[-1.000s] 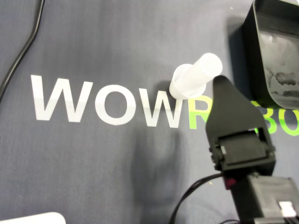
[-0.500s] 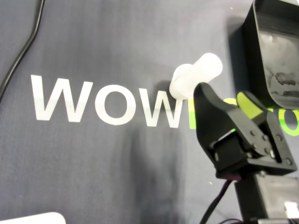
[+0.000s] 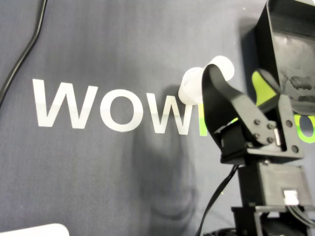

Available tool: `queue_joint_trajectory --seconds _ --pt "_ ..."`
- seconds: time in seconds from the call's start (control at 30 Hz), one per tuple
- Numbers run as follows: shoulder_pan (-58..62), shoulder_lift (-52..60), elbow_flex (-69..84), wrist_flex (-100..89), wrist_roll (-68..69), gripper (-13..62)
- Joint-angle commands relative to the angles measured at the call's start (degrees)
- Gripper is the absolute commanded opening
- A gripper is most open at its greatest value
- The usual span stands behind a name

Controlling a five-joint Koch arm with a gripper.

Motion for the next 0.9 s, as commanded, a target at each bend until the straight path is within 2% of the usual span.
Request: queue_joint_trajectory --seconds 0.0,0.87 --pt "0.0 -0.4 -1.8 -4.9 -0.2 31.8" --pt "-3.0 -17.2 -12.4 -4.9 0.3 31.7"
